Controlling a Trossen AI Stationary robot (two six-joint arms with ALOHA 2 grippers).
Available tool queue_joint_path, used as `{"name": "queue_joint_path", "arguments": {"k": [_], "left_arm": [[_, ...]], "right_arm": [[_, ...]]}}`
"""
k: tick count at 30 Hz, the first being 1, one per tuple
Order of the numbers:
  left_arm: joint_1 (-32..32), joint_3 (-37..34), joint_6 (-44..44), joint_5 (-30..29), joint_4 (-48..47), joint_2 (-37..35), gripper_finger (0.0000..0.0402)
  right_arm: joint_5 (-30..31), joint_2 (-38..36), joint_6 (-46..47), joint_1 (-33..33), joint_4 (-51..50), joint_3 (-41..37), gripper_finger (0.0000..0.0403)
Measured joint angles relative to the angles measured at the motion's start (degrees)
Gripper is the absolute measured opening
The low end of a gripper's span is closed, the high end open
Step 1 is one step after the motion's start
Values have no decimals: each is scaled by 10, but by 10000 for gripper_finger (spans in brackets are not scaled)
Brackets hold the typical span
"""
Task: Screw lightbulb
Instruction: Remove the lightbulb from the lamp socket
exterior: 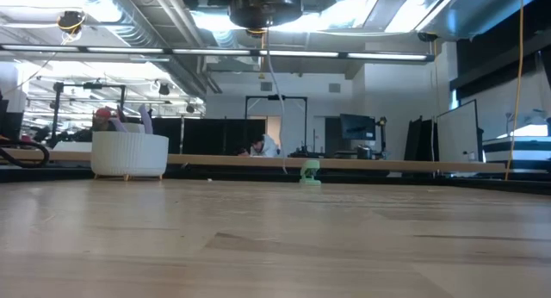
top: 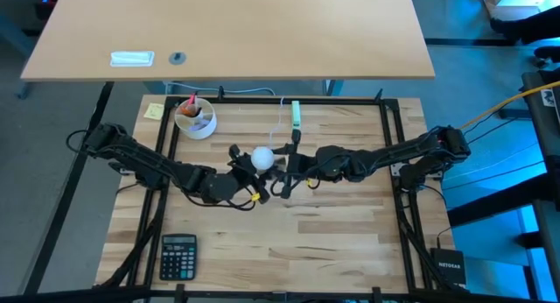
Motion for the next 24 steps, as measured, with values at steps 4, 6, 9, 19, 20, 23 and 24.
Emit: {"name": "queue_joint_path", "arguments": {"k": [4, 6, 9, 19, 20, 23, 24], "left_arm": [[0, 0, 13, -1, 2, 0, 177], [-4, 0, 13, -1, -2, 0, 175], [-12, 0, 28, 5, -9, 0, 176], [-29, 0, 142, 185, -10, 0, 177], [-30, 1, 146, 190, -10, 0, 177], [-31, 1, 146, 193, -13, 0, 177], [-29, 1, 145, 193, -14, 0, 177]], "right_arm": [[0, 0, -9, 0, -2, 3, 157], [-24, 0, 1, 0, -19, 9, 157], [-80, -2, 18, -1, -42, 14, 157], [-362, -6, 75, -1, -101, 47, 157], [-381, -5, 78, -1, -104, 48, 157], [-381, -10, 87, -1, -103, 51, 157], [-371, -17, 87, -1, -114, 51, 157]]}}
